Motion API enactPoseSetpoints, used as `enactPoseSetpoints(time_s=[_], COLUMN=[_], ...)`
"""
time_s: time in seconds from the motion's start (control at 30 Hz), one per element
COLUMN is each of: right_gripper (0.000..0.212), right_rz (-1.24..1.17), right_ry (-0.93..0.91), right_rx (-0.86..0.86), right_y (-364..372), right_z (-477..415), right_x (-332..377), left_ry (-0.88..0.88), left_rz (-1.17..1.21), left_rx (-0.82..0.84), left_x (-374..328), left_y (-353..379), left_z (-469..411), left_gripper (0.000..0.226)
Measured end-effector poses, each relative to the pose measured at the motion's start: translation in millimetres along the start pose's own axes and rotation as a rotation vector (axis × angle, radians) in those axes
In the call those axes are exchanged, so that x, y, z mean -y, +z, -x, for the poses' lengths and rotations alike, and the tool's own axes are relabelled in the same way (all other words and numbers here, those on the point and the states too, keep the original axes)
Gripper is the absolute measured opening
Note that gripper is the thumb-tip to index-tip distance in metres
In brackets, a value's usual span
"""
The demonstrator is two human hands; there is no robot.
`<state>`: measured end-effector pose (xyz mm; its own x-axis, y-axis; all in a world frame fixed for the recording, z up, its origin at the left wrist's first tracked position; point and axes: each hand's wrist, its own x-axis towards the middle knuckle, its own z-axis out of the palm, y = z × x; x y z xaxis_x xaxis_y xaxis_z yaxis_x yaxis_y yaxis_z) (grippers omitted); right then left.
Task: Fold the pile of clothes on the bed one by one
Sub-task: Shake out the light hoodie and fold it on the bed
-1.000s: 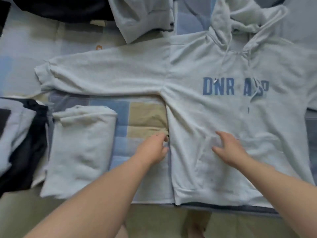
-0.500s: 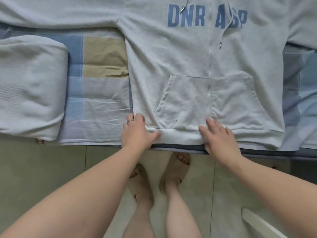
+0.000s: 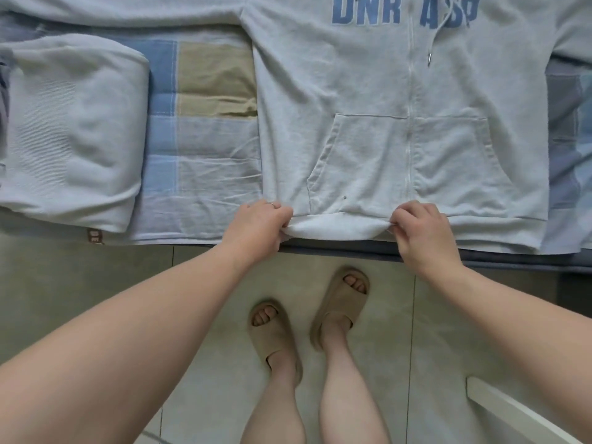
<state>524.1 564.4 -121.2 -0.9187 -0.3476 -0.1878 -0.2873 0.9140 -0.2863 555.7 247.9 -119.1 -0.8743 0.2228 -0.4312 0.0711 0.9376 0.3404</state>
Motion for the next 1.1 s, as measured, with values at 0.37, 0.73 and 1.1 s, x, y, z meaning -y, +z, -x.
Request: enactPoseSetpoints(time_s=[0.37,0.73,1.1], right_gripper=[0.010,0.057,0.063], right_rz=[0.015,-0.071,-0.170], right_ry=[0.165,0.265,0.264], right_rx=[0.351,0.469,0.387], right_y=[-7.5,-97.1,-216.2], right_z=[-4.3,-54.9,-199.6], right_x=[61.5,15.7,-95.9], left_ry=[-0.206,-0.115,-0.386], left_rz=[-0.230,-0.101,0.134], left_rx=[0.185,0.182,0.104], left_x=[18.5,-31.5,-104.1], left_y=[-10.7,-67.7,-181.2], left_z=[41.7,-6.1,-173.1], left_gripper=[0.034,0.028,0.034])
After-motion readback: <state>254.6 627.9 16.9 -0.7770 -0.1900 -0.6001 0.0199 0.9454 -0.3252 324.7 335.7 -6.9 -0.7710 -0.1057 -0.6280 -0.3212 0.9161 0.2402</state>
